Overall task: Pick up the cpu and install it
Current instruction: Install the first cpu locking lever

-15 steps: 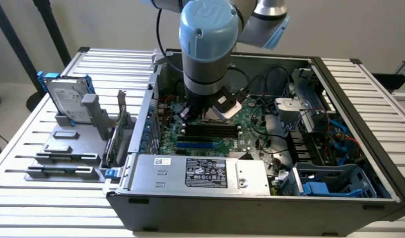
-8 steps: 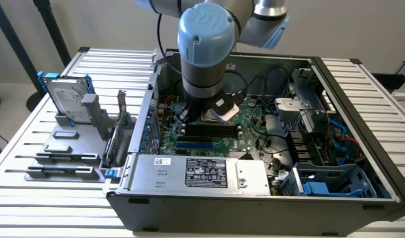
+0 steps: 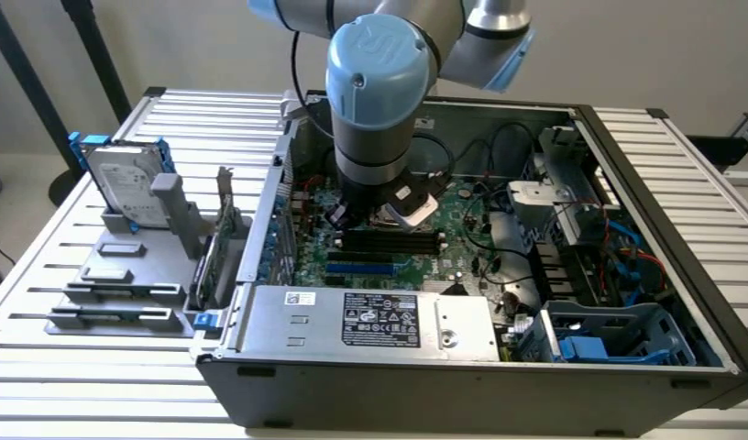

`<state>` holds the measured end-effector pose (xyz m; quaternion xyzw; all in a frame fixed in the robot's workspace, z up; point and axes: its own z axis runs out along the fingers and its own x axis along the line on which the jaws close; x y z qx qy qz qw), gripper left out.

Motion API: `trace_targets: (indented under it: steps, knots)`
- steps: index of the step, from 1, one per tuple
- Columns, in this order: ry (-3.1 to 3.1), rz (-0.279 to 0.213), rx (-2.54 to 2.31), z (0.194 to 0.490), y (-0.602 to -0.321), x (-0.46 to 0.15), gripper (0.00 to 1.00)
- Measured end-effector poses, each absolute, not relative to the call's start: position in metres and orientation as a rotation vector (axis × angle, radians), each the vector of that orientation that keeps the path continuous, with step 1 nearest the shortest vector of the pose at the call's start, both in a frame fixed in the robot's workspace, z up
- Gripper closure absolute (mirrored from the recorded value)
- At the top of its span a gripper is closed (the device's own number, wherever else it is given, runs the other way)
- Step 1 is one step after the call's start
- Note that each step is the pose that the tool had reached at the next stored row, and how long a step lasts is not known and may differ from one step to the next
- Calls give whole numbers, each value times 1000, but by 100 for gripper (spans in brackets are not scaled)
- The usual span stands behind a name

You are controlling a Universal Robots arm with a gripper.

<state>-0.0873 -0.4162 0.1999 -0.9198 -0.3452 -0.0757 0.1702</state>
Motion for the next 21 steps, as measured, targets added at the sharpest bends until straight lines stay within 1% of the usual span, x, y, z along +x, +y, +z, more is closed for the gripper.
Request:
trace_targets:
  steps: [21]
  knots:
    - [-990,-204,-2636,193,-409,-88,89]
